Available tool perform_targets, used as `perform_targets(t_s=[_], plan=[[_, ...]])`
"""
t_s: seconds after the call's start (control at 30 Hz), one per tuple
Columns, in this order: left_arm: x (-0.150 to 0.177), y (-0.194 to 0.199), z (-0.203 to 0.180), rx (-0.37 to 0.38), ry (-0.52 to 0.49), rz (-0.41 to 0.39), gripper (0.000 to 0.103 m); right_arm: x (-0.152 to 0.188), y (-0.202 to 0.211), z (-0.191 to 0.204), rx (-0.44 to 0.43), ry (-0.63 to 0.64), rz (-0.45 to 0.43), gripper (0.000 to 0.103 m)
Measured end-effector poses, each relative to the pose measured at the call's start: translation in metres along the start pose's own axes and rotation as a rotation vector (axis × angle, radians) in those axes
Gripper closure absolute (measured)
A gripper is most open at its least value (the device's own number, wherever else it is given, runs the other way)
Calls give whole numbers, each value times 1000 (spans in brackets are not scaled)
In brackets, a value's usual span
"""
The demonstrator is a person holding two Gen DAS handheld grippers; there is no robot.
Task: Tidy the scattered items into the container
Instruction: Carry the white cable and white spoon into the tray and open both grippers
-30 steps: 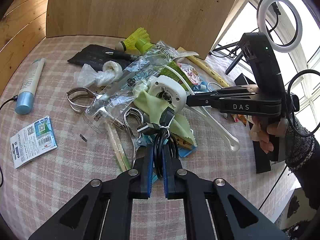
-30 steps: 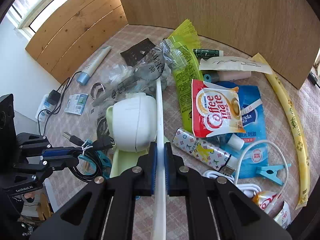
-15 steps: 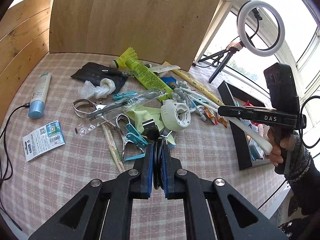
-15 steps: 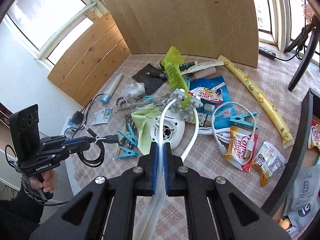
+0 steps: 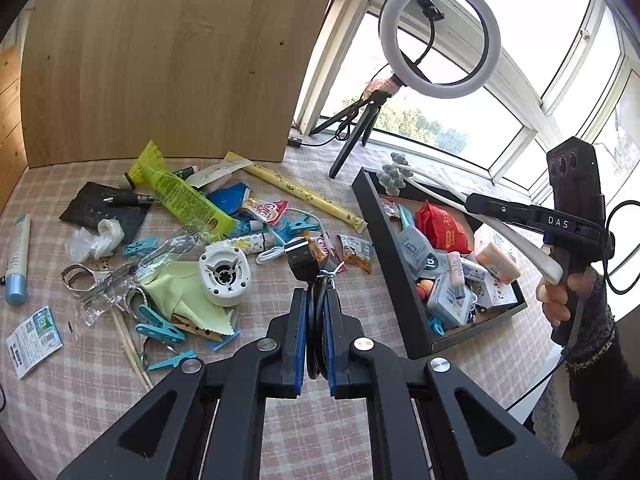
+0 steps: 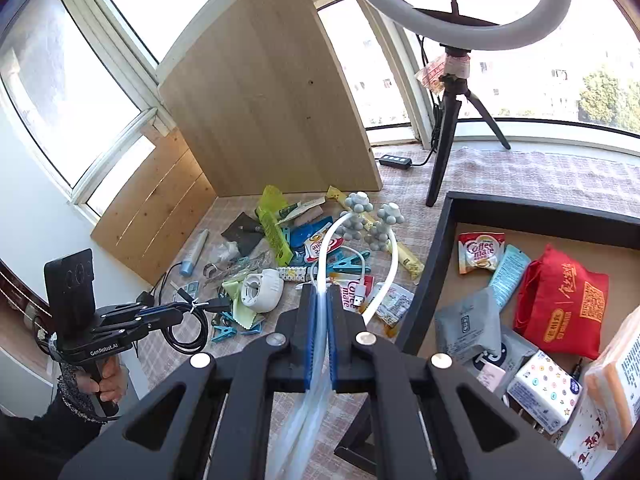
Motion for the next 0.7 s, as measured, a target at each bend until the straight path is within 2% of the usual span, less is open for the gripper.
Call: perform_targets(t_s=[0.3,0.37,0.4,0.43,0.47,0.5,0.53,0.7], plan=[[-65,-47,-94,158,-150,-27,96,-18,67,-87,189,-119,-157,97],[-85,-56,-116,177,-181,-72,95,-18,70,-98,219,-122,-153,96],[-93,-61,-126,163,-209,-93,90,-17,70,-103,230,-137,-144,91],[-100,-68,-135,147,-232,-76,68,-17,72,-108,249,-156,-146,78],[-105,-75,-142,130,-247,-60,56,-18,75,-110,263,-164,-160,72],[-109,-76,-146,121,-258,-77,51,-18,78,-111,268,-160,-179,68],[-111,-76,-150,115,-268,-92,52,-19,80,-111,272,-153,-191,68],[-107,-77,-149,106,-290,-71,52,-19,80,-110,276,-147,-193,68]])
Point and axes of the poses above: each gripper's, at about its wrist camera, not at the fingertips, and y roughly against the way its jaws point, z to its left, x to its underside, the point moved 6 cm from there along -y, roughly the way its jaws point, and after that the axes turned 15 degrees about -y, right-handed, at the moved point
